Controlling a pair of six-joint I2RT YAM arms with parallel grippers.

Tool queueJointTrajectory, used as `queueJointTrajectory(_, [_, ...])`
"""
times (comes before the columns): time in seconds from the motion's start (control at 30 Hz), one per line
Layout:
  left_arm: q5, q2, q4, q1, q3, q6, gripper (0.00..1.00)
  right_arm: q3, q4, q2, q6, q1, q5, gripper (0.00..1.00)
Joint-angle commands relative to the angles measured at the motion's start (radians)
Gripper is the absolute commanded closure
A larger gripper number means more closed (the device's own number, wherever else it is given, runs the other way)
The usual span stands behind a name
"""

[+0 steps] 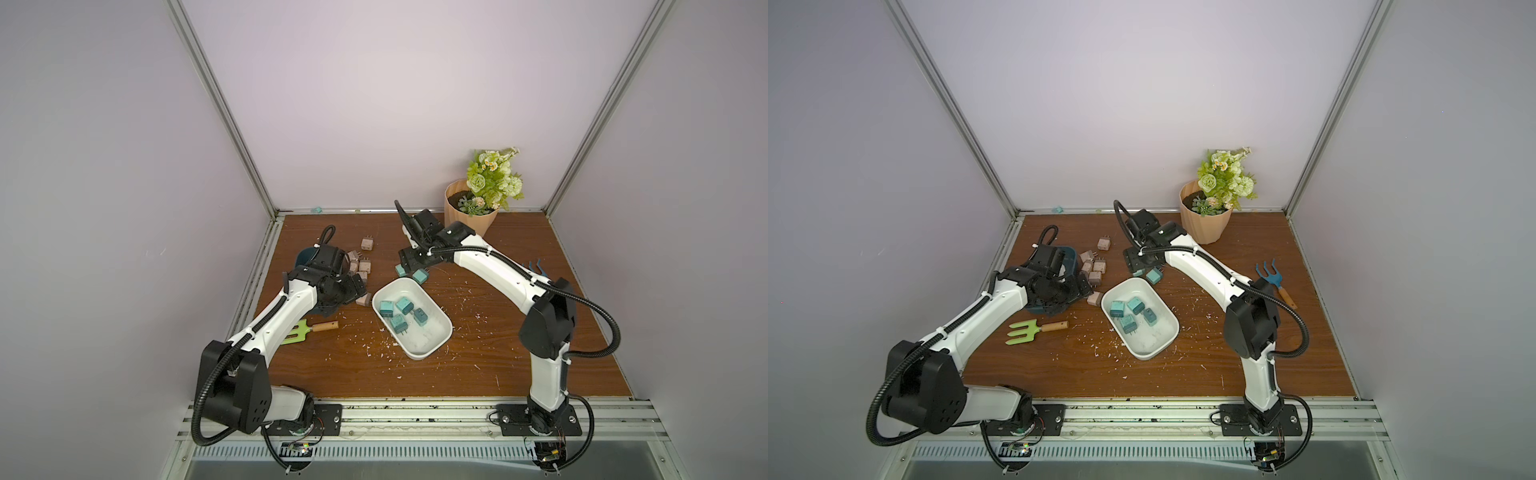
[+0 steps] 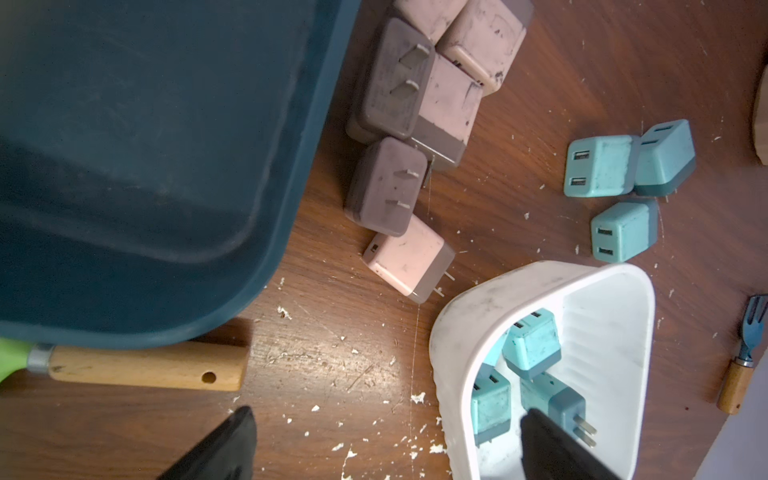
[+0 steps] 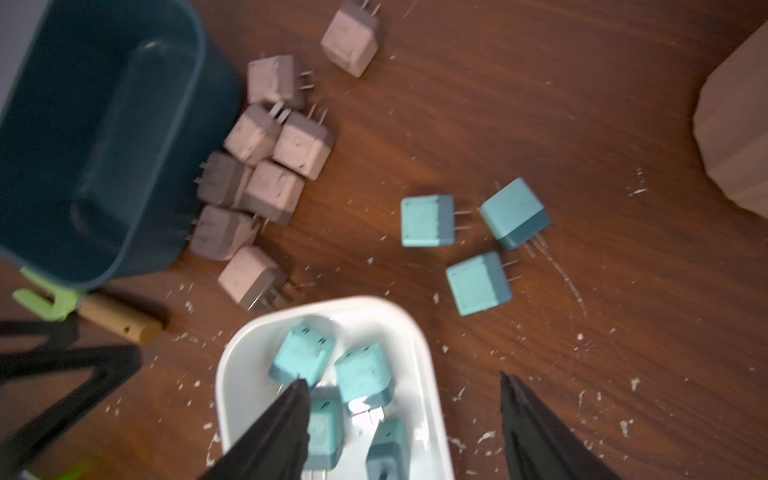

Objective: Place the plugs by color into the storage box
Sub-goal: Pick up the plug from the center of the board.

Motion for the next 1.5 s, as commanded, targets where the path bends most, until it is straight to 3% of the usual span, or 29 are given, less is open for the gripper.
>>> queueJointTrajectory(0.0, [-0.023,-0.019,-0.006,-0.006,0.006,-0.023,0.00,0.111,-0.084,0.129,-0.042,-0.029,0.051,0.25])
queueJointTrajectory(0.3, [-0.026,-0.031,-0.006,-0.005,-0.002,-0.032,0.00,0.317,-0.101,0.342,-0.125,-0.070,0.073,0.23])
queueJointTrajectory(1.13, [-0.009,-0.008,-0.041,-0.005,0.038,-0.021,0.00,0.306,0.048,0.467,-0.134,-0.160,0.029,0.22])
queueJointTrajectory(1.2, [-0.008,-0.002,-0.041,-0.006,0.041,-0.022,0.00,0.299,0.060,0.467,-0.135,-0.165,0.013,0.27])
queueJointTrajectory(1.37, [-0.018,0.010,-0.047,-0.006,0.057,-0.025,0.00,0.266,0.079,0.452,-0.138,-0.170,-0.025,0.55])
queueJointTrajectory(1.47, [-0.020,0.019,-0.045,-0.006,0.066,-0.029,0.00,0.224,0.100,0.420,-0.140,-0.170,-0.026,0.61])
